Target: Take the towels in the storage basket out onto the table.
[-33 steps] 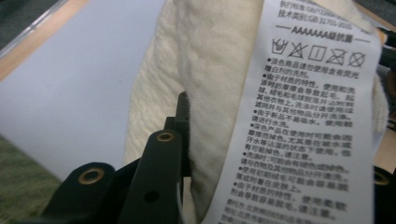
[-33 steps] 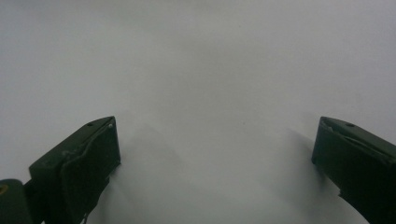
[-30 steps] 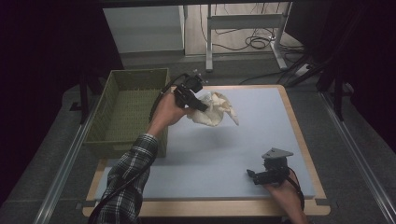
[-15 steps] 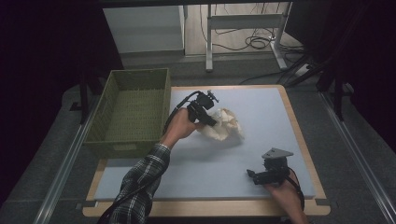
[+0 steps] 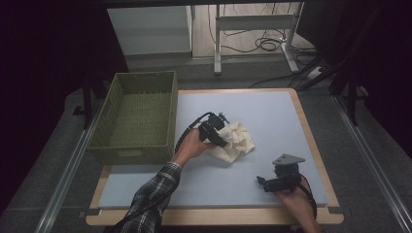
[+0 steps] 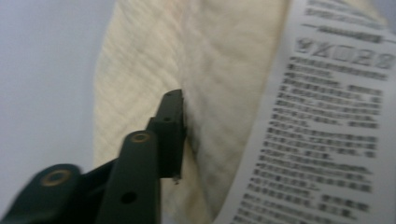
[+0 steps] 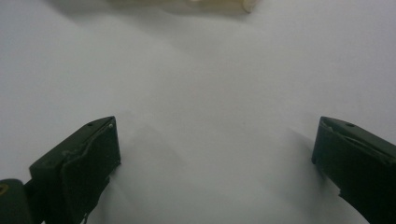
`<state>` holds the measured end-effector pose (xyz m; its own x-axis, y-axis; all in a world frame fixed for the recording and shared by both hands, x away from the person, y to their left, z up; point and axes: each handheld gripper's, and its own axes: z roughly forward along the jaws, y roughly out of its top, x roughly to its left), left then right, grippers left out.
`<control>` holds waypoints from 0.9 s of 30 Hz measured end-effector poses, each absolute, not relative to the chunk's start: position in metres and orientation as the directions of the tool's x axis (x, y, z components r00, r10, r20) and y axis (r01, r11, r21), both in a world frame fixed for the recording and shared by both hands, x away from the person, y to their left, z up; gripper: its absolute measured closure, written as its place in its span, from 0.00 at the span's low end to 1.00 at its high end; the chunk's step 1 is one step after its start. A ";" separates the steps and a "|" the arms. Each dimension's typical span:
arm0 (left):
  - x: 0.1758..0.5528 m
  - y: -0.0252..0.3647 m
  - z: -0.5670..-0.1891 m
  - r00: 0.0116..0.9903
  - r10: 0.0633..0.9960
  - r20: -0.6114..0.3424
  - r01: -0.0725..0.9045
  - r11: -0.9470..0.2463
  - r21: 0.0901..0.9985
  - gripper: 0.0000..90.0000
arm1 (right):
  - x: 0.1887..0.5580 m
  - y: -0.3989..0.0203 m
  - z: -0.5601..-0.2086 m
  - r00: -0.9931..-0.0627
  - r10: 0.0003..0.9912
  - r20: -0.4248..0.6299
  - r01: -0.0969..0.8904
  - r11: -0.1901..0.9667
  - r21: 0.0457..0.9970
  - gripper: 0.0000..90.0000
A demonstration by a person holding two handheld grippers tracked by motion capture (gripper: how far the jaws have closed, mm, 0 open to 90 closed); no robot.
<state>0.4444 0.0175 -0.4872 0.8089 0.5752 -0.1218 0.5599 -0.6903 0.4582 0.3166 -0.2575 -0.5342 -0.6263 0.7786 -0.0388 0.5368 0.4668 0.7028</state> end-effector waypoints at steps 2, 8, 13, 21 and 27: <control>0.443 0.017 -0.494 0.805 0.580 -0.123 0.566 -0.691 0.449 0.51 | 0.317 -0.257 -0.534 -0.627 0.778 -0.038 0.537 0.466 0.703 0.01; 0.436 0.022 -0.492 0.799 0.586 -0.136 0.574 -0.675 0.463 0.31 | 0.317 -0.258 -0.534 -0.628 0.777 -0.036 0.537 0.466 0.703 0.01; 0.429 0.029 -0.482 0.802 0.581 -0.141 0.568 -0.668 0.481 0.29 | 0.318 -0.259 -0.533 -0.642 0.765 -0.041 0.527 0.480 0.701 0.05; 0.418 0.042 -0.469 0.796 0.589 -0.140 0.571 -0.653 0.497 0.41 | 0.329 -0.272 -0.522 -0.652 0.758 -0.014 0.530 0.469 0.706 0.35; 0.416 0.047 -0.467 0.777 0.610 -0.156 0.592 -0.623 0.511 0.64 | 0.350 -0.277 -0.510 -0.651 0.759 0.030 0.541 0.436 0.719 0.57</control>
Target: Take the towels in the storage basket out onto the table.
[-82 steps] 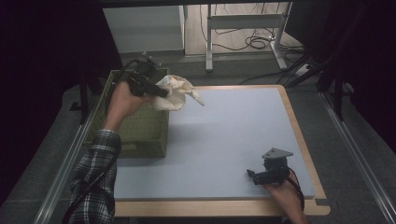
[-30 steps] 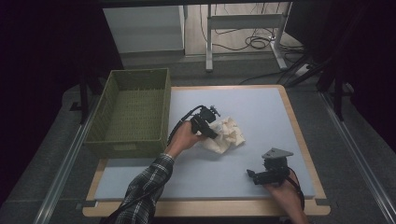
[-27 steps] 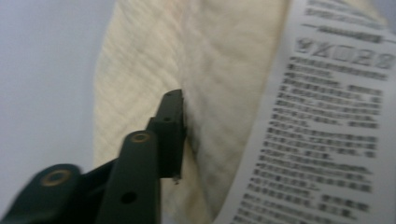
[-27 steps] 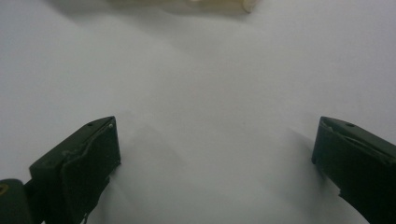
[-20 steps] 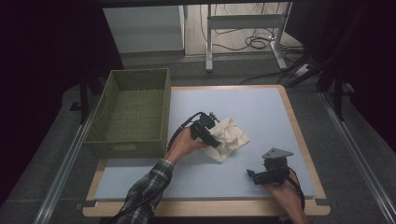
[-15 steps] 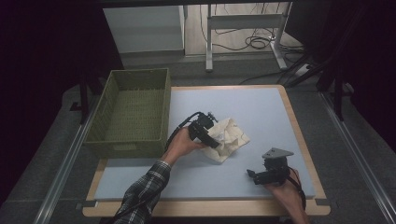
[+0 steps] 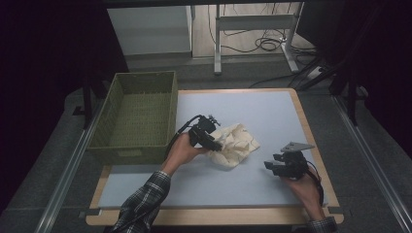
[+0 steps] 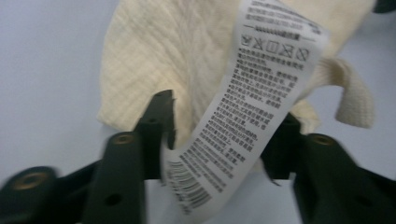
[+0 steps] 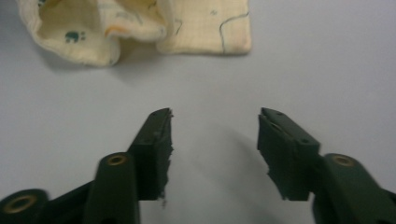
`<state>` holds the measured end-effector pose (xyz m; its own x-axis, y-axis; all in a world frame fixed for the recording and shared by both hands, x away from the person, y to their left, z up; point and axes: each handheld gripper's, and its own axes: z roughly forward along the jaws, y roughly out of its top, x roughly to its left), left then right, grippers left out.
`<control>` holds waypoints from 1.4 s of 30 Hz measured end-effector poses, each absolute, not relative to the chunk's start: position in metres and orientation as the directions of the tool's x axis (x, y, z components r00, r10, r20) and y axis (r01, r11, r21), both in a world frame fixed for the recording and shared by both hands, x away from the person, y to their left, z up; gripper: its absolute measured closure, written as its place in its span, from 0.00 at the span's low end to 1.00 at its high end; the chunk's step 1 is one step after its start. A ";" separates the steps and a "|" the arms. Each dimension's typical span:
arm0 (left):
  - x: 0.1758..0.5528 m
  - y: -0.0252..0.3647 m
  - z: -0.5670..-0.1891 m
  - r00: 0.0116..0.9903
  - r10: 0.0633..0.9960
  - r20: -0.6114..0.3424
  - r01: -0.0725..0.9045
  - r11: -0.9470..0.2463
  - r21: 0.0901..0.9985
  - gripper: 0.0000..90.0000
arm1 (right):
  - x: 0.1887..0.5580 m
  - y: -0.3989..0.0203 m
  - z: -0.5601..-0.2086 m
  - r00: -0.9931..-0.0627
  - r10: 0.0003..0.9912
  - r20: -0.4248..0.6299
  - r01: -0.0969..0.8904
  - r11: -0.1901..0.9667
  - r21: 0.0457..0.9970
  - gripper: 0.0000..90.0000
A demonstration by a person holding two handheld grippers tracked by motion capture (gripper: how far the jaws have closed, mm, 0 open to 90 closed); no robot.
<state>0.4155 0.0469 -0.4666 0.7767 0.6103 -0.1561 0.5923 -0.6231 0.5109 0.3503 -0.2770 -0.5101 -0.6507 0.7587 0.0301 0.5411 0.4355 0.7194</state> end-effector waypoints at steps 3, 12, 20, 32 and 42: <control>0.416 0.049 -0.469 0.770 0.614 -0.173 0.603 -0.611 0.513 0.72 | 0.363 -0.272 -0.505 -0.661 0.750 0.025 0.534 0.448 0.717 0.63; 0.414 0.054 -0.475 0.752 0.628 -0.199 0.619 -0.571 0.539 0.88 | 0.418 -0.237 -0.508 -0.649 0.761 -0.014 0.549 0.481 0.684 0.65; 0.413 0.058 -0.472 0.746 0.637 -0.196 0.619 -0.553 0.558 0.90 | 0.423 -0.227 -0.518 -0.660 0.751 0.008 0.561 0.486 0.670 0.97; 0.418 0.063 -0.466 0.708 0.684 -0.174 0.633 -0.506 0.586 0.86 | 0.420 -0.297 -0.478 -0.557 0.829 -0.051 0.583 0.434 0.687 0.97; 0.429 0.058 -0.481 0.661 0.742 -0.110 0.664 -0.511 0.546 0.66 | 0.426 -0.310 -0.484 -0.550 0.835 -0.024 0.602 0.416 0.681 0.78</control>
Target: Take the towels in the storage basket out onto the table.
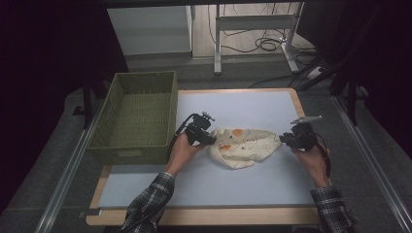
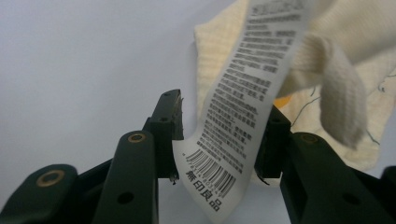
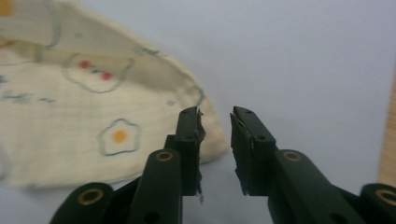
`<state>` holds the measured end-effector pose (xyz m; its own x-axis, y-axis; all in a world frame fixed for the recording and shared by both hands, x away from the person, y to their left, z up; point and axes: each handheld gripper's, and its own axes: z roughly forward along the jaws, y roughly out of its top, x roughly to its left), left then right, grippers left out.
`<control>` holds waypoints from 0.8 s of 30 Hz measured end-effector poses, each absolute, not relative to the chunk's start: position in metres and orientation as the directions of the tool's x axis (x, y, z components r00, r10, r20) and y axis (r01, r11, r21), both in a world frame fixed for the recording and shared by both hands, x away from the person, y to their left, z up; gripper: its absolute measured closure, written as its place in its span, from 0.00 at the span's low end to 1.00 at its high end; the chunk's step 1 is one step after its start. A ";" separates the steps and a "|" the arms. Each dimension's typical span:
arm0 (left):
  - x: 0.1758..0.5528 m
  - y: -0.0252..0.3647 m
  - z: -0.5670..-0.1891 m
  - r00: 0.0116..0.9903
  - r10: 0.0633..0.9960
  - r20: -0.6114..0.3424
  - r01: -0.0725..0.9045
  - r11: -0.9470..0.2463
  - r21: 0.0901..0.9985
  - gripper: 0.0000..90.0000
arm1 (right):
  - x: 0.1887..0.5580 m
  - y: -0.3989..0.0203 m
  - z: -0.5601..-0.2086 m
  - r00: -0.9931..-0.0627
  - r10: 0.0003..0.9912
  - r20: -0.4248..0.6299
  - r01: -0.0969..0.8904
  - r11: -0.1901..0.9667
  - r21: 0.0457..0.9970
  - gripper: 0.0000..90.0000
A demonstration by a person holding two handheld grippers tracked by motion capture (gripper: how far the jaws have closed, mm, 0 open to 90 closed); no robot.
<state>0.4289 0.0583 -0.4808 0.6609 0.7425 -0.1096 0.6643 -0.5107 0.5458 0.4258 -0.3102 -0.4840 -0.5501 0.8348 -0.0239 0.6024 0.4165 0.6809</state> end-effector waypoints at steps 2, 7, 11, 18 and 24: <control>0.429 0.061 -0.481 0.655 0.746 -0.119 0.671 -0.502 0.546 0.64 | 0.419 -0.307 -0.481 -0.573 0.819 -0.020 0.590 0.429 0.684 0.77; 0.424 0.062 -0.482 0.650 0.751 -0.117 0.674 -0.498 0.546 0.62 | 0.398 -0.295 -0.479 -0.657 0.751 0.056 0.574 0.451 0.684 0.77; 0.424 0.062 -0.485 0.641 0.760 -0.109 0.682 -0.498 0.536 0.63 | 0.379 -0.277 -0.486 -0.723 0.685 0.096 0.549 0.484 0.681 0.79; 0.427 0.060 -0.492 0.629 0.769 -0.113 0.695 -0.491 0.526 0.62 | 0.362 -0.245 -0.497 -0.800 0.592 0.102 0.489 0.542 0.683 0.81; 0.428 0.061 -0.496 0.625 0.772 -0.116 0.702 -0.489 0.518 0.61 | 0.366 -0.224 -0.515 -0.819 0.573 0.035 0.457 0.612 0.645 0.79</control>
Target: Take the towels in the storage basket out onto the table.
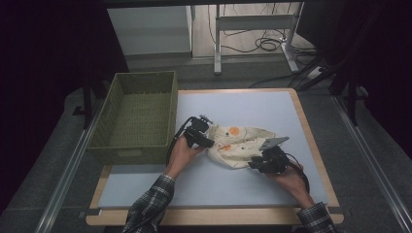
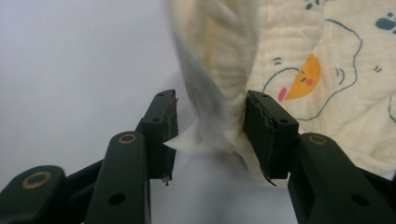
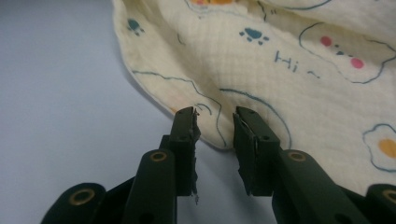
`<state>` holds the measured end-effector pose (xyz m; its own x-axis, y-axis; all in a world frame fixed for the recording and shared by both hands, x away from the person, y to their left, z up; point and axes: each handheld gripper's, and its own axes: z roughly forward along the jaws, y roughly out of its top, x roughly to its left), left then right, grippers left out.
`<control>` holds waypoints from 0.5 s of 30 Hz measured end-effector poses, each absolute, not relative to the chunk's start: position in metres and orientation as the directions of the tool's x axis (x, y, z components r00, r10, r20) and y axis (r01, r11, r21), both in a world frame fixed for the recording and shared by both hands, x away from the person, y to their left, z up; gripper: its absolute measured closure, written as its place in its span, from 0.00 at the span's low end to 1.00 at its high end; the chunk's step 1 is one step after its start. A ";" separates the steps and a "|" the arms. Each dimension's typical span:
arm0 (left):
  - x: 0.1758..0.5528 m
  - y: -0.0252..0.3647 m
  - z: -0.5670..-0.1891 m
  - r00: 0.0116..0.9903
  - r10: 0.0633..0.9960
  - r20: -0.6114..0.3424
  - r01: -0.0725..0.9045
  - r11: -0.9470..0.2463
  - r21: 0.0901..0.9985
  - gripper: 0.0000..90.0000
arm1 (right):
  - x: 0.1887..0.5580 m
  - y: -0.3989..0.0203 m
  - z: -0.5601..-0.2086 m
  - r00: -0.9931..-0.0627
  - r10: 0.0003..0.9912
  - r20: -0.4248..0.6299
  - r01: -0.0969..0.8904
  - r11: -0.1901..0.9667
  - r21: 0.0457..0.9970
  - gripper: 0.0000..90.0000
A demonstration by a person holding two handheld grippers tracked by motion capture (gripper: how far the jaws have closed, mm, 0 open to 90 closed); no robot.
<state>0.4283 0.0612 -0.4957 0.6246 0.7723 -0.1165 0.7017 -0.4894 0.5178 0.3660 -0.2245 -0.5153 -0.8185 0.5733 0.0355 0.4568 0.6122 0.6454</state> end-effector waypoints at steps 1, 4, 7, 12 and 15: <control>0.428 0.062 -0.496 0.623 0.773 -0.120 0.703 -0.486 0.519 0.60 | 0.365 -0.223 -0.517 -0.816 0.577 0.011 0.445 0.617 0.649 0.87; 0.428 0.062 -0.496 0.622 0.772 -0.129 0.704 -0.480 0.524 0.59 | 0.364 -0.223 -0.518 -0.807 0.590 -0.031 0.431 0.624 0.652 0.98; 0.425 0.063 -0.493 0.622 0.771 -0.134 0.700 -0.471 0.537 0.56 | 0.360 -0.227 -0.515 -0.810 0.587 -0.014 0.437 0.618 0.654 0.98; 0.421 0.068 -0.482 0.622 0.770 -0.145 0.694 -0.455 0.558 0.49 | 0.340 -0.246 -0.503 -0.809 0.585 0.045 0.451 0.570 0.687 0.98; 0.417 0.070 -0.477 0.626 0.765 -0.155 0.689 -0.449 0.569 0.47 | 0.326 -0.256 -0.500 -0.808 0.587 0.046 0.455 0.573 0.681 0.98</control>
